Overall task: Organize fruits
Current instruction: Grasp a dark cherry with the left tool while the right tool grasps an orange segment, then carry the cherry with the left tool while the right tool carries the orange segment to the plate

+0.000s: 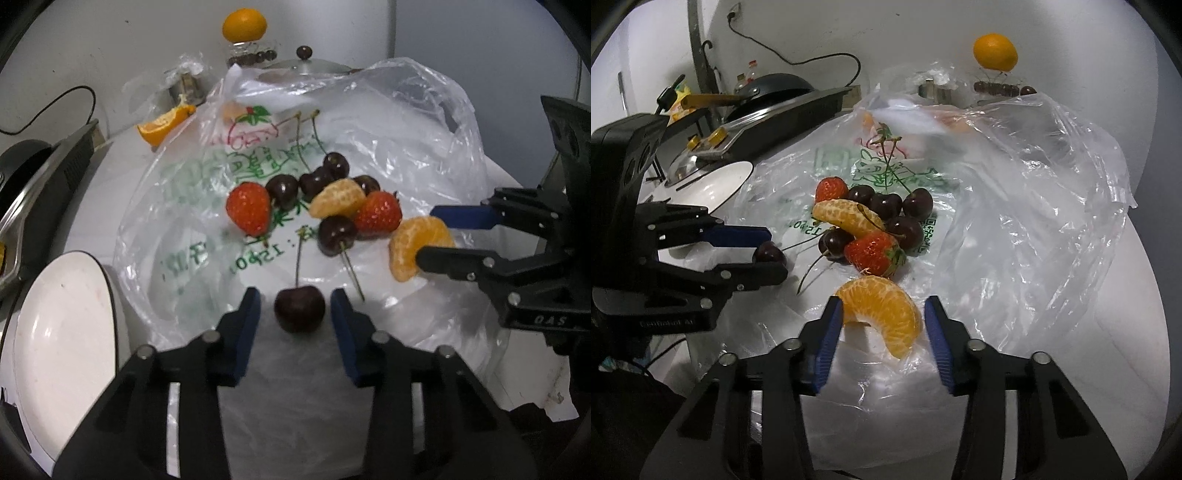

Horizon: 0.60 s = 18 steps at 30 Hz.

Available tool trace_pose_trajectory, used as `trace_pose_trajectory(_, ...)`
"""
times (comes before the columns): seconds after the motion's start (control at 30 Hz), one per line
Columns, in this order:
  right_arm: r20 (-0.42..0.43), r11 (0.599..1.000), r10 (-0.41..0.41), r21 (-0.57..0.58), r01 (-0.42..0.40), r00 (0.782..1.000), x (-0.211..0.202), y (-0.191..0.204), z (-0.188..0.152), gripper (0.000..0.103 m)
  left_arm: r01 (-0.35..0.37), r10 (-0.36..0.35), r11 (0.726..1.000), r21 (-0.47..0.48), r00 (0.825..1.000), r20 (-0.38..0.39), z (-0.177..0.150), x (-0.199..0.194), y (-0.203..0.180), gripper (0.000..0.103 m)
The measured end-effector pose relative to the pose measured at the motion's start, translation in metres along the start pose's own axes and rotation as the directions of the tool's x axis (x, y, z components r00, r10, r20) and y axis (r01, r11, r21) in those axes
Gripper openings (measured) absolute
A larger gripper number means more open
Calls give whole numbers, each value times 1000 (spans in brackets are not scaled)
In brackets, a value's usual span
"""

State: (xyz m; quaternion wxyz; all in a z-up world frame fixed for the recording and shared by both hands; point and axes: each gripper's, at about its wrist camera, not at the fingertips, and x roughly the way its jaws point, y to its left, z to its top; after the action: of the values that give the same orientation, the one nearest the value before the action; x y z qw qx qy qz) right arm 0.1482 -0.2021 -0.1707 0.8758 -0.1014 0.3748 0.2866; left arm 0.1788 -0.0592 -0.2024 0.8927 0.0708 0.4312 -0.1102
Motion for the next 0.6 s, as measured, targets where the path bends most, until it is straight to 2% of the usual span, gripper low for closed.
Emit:
trace_pose_trajectory(0.2, -3, 999, -6, -41, 6, 1000, 5, 5, 1, 42, 28, -28, 1000, -2, 1000, -9, 0, 3, 3, 37)
trace_pose_trajectory(0.23, -3, 999, -6, -44, 5, 1000, 5, 5, 1, 41, 28, -28, 1000, -4, 1000, -8, 0, 3, 3, 32)
trace_pose_trajectory(0.3, -2, 999, -1, -46, 1, 1000, 5, 4, 0, 39, 40, -40, 999, -9, 999, -6, -1, 1, 4, 29)
trace_pose_trajectory(0.6, 20, 998, -20, -56, 21, 1000, -4, 9, -2, 29, 60, -58, 998, -28, 997, 44, 0, -16, 4, 29)
